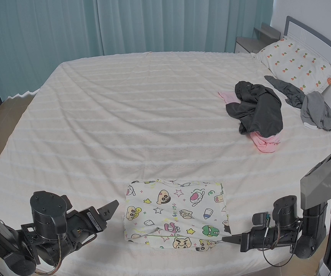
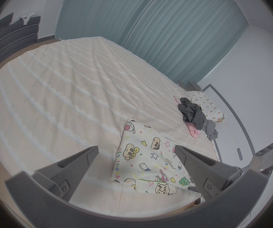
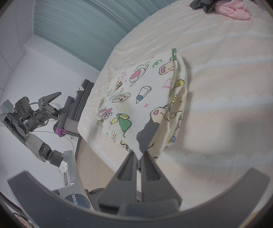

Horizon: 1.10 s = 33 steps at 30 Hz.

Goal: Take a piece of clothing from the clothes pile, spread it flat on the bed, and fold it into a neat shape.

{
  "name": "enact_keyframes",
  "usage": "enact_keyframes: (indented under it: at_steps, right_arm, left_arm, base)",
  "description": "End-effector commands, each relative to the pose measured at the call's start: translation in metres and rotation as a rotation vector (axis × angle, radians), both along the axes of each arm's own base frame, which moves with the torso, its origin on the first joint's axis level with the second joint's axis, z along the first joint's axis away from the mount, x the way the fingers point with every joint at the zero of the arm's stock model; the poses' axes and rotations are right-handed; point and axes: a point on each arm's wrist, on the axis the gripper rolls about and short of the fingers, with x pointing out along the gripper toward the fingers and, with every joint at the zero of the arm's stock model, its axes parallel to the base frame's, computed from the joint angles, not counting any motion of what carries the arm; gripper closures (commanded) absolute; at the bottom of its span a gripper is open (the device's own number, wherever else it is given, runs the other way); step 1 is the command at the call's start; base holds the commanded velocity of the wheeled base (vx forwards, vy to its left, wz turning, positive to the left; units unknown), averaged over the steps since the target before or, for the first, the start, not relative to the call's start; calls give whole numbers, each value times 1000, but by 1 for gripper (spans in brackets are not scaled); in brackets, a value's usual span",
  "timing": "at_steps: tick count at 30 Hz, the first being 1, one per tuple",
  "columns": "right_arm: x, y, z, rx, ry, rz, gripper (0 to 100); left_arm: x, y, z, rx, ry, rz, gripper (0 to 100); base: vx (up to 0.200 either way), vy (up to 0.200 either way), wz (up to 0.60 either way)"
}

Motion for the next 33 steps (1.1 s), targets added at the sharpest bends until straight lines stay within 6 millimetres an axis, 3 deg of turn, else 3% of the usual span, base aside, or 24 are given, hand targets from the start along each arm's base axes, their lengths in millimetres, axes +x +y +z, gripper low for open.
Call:
enact_keyframes:
  at_steps: [1,22,23,30,33]
  right_arm:
    - [2,-5,0,-5,-13,-14,100]
    - [-5,-18,-6,-54,6,-5,100]
    - [-5,-19,-7,-57,9,-6,0]
    - [-2,-22,0,-46,-26,-22,0]
    - [7,-23,8,-19,-80,-47,0]
  left_arm:
    - [0,0,0,1,1,0,0]
    - [0,0,-1,0,4,-2,0]
    - [0,0,-1,0,4,-2,0]
    - [0,0,-1,0,3,-1,0]
    - [0,-1,-1,0,4,-2,0]
  base:
    - [0,0,0]
    - [0,0,0]
    - [0,0,0]
    - [0,0,0]
    - [0,0,0]
